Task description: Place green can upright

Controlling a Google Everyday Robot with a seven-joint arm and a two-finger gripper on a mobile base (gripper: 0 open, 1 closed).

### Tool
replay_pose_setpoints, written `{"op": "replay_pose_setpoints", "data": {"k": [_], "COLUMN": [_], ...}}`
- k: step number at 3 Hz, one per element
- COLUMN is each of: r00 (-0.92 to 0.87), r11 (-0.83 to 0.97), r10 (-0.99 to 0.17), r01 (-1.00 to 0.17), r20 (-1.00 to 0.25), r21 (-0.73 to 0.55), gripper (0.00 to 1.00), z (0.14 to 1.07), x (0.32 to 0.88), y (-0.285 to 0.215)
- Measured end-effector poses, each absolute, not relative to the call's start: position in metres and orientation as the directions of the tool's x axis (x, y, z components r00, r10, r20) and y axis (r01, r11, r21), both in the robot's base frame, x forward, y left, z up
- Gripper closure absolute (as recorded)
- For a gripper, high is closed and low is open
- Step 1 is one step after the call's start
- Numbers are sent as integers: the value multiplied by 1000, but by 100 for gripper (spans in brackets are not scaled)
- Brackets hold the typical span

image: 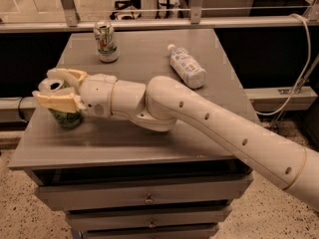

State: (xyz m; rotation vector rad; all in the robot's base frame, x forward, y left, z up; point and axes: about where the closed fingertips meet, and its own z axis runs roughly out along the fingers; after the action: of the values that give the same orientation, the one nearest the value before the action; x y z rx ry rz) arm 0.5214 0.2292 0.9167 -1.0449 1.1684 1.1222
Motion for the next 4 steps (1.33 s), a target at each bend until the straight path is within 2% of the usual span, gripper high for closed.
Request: {"op": "replay_pose_setpoints", "data": {"k": [1,2,3,4], "r00": [47,47,30,12], "r11": [146,146,156,170], "r10": [102,102,25,-177], "r01": [-989,-989,-987,-984], "r20": [-994,-994,-999,-984], "r21": [-31,-31,-26,-43], "gripper": [8,0,0,0], "z": [919,919,915,912], "x": [521,521,518,505], "y": [229,229,201,119]}}
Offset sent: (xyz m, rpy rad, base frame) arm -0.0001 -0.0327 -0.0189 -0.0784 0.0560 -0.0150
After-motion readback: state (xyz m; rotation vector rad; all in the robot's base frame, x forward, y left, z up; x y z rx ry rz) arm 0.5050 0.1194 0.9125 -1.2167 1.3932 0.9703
